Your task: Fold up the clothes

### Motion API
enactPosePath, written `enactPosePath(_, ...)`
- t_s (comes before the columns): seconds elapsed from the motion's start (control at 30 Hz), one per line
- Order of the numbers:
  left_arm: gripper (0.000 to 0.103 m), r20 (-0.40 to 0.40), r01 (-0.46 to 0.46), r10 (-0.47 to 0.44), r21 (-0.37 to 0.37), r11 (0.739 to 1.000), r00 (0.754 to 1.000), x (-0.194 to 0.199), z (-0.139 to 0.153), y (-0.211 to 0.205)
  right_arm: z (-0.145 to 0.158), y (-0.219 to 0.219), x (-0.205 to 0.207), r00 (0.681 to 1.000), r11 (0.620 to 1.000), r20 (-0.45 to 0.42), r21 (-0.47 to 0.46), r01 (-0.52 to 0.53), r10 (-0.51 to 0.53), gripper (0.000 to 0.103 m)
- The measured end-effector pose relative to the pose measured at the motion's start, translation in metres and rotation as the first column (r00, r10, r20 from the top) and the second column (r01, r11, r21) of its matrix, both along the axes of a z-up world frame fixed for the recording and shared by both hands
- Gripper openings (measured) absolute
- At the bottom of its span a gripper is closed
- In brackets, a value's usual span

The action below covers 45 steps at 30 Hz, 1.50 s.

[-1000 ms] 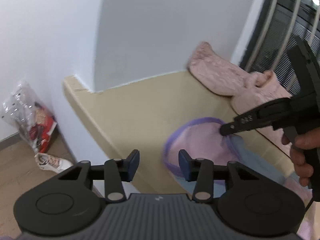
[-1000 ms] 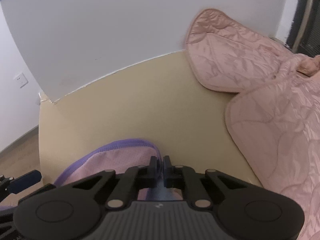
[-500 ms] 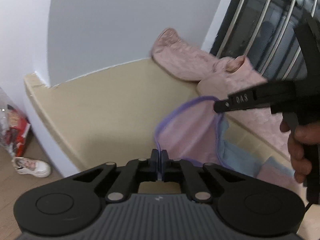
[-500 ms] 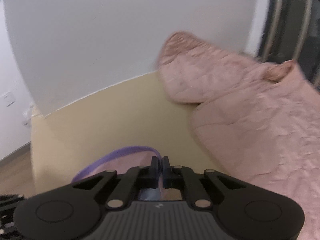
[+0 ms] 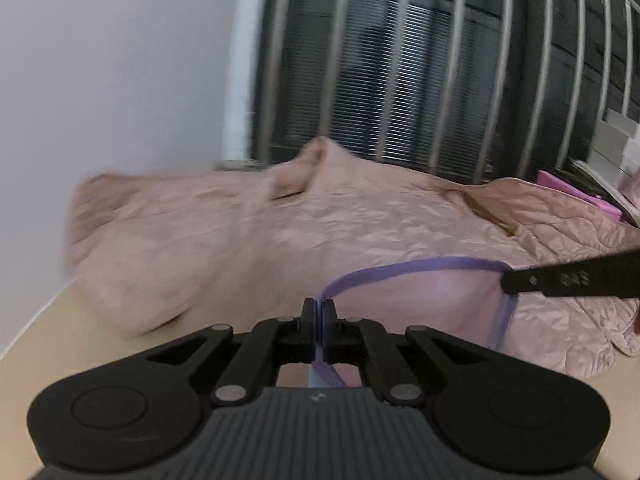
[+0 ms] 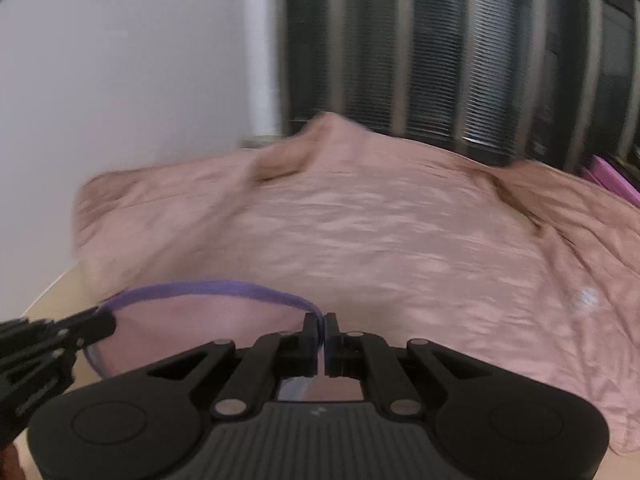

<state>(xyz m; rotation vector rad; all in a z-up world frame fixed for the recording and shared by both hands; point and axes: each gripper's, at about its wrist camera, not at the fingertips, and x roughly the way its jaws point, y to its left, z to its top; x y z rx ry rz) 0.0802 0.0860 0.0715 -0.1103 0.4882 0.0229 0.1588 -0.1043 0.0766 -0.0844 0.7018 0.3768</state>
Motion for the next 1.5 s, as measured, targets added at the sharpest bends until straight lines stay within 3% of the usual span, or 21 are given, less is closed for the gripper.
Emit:
enactPosePath(0.1,0.002,-0.003,0.043,-0.043,-0.002,0.999,0.999,0.039,-0.005,-0.02,-0.007,-0.012,0.006,0.996,0.996,-0.031,0.027,0.085,-0.084,0.002)
enactPosePath(0.23,0.005,-0.098,0.128,-0.124,0.038,0.991,0.987,0.082,-0.014,-0.036,-0.022,-0.035,0.033,0.985,0.986,-0.074,0.049,0.157,-0.153,0.005)
enactPosePath(0.33,0.023,-0.111,0.094,-0.089,0.041,0.995,0.99,0.069,-0.013,-0.027,-0.03,-0.049,0.035,0.98,0.977,-0.102,0.113,0.179,-0.168,0.024)
enactPosePath(0.4,0.049,-0.094,0.086,-0.086,-0.013,0.996,0.992,0.039,-0.008,-0.009,-0.026,-0.059,0.016,0.987,0.976,-0.065,0.148,0.157,-0.149,0.034)
enactPosePath(0.5,0.055,-0.105,0.085,-0.103,-0.159,0.984,0.989,-0.017,-0.009,0.019,-0.027,-0.069,-0.038,0.994,0.976,-0.059,0.188,0.107,-0.097,0.051)
enactPosePath(0.63,0.055,-0.175,0.113,-0.169,-0.294,0.949,0.97,-0.072,-0.03,0.02,-0.038,-0.07,-0.109,0.991,0.964,-0.131,0.262,0.046,-0.012,0.051)
enactPosePath(0.73,0.054,-0.216,0.112,-0.168,-0.248,0.962,0.962,-0.087,-0.043,0.004,-0.052,-0.062,-0.145,0.983,0.961,-0.183,0.274,0.024,0.028,0.05)
enactPosePath(0.77,0.045,-0.228,0.114,-0.175,-0.258,0.959,0.958,-0.088,-0.047,0.002,-0.056,-0.06,-0.156,0.983,0.962,-0.184,0.273,0.024,0.027,0.05)
enactPosePath(0.8,0.025,-0.238,0.112,-0.183,-0.285,0.952,0.954,-0.09,-0.051,0.001,-0.059,-0.059,-0.164,0.981,0.961,-0.191,0.277,0.02,0.035,0.049)
enactPosePath(0.83,0.014,-0.239,0.116,-0.198,-0.319,0.94,0.951,-0.092,-0.054,0.002,-0.062,-0.056,-0.171,0.977,0.959,-0.203,0.283,0.002,0.058,0.045)
enactPosePath(0.87,0.005,-0.237,0.119,-0.209,-0.346,0.931,0.949,-0.094,-0.057,0.001,-0.066,-0.055,-0.175,0.974,0.956,-0.213,0.293,-0.016,0.081,0.021)
enactPosePath(0.9,0.004,-0.242,0.107,-0.2,-0.348,0.931,0.95,-0.098,-0.059,0.0,-0.069,-0.054,-0.176,0.97,0.954,-0.224,0.298,-0.02,0.091,0.006)
enactPosePath(0.97,0.003,-0.25,0.089,-0.181,-0.341,0.936,0.951,-0.108,-0.06,-0.005,-0.068,-0.052,-0.181,0.973,0.96,-0.221,0.279,-0.009,0.073,0.006)
enactPosePath(1.13,0.003,-0.264,0.064,-0.163,-0.348,0.935,0.951,-0.146,-0.062,-0.007,-0.063,-0.06,-0.206,0.974,0.965,-0.219,0.262,-0.001,0.061,0.003)
enactPosePath(1.23,0.007,-0.225,0.087,-0.169,-0.332,0.939,0.96,-0.173,-0.054,-0.006,-0.064,-0.066,-0.229,0.969,0.961,-0.23,0.275,-0.027,0.093,0.003)
enactPosePath(1.27,0.01,-0.196,0.09,-0.158,-0.32,0.943,0.968,-0.179,-0.048,-0.003,-0.062,-0.07,-0.238,0.97,0.957,-0.219,0.287,-0.038,0.104,0.006)
enactPosePath(1.33,0.027,-0.164,0.107,-0.164,-0.31,0.945,0.973,-0.177,-0.038,0.0,-0.057,-0.08,-0.246,0.975,0.94,-0.189,0.337,-0.043,0.113,0.011)
enactPosePath(1.37,0.043,-0.158,0.12,-0.175,-0.31,0.943,0.972,-0.171,-0.034,0.001,-0.056,-0.084,-0.242,0.976,0.932,-0.186,0.359,-0.04,0.113,0.018)
enactPosePath(1.4,0.045,-0.156,0.132,-0.186,-0.308,0.942,0.97,-0.164,-0.03,0.001,-0.056,-0.087,-0.237,0.976,0.924,-0.186,0.38,-0.035,0.113,0.025)
enactPosePath(1.5,0.044,-0.206,0.152,-0.217,-0.29,0.945,0.954,-0.128,-0.032,-0.011,-0.06,-0.089,-0.213,0.977,0.914,-0.198,0.406,0.004,0.084,0.028)
